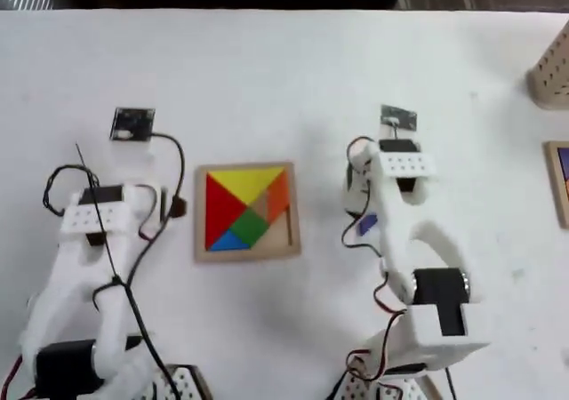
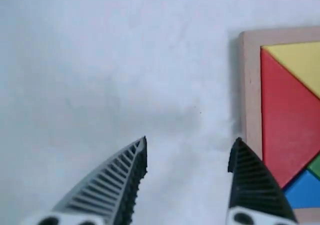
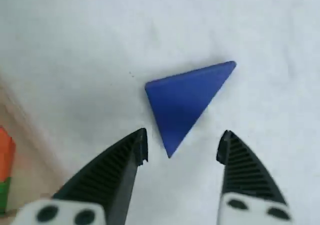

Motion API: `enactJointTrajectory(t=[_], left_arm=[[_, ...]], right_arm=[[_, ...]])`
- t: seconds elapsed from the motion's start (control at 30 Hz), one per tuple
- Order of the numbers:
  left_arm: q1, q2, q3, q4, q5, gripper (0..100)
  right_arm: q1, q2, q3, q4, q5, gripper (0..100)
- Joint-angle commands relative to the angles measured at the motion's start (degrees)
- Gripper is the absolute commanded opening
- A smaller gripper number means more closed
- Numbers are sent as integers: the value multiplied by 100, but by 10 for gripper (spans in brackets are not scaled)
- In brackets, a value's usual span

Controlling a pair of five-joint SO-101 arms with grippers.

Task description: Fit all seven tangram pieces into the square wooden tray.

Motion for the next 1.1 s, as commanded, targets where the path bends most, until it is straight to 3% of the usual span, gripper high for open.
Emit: enactJointTrajectory(t=[0.0,0.2,0.37,0.67,0.77,1.07], left_arm=[[84,-163,-26,-123,-62,268],[84,-163,-26,-123,-62,268],[84,-163,-26,-123,-62,268],[92,-163,-26,-123,-62,268],[92,-163,-26,-123,-62,268],[101,-163,-26,-123,-70,268]], right_arm=[[-127,75,-114,-84,-510,214],[-57,892,-457,-295,-536,213],[295,1525,-1363,242,-545,213],[1490,1727,-2198,778,-334,213],[1508,1692,-2207,1033,79,213],[1473,1077,-1960,1121,114,212]])
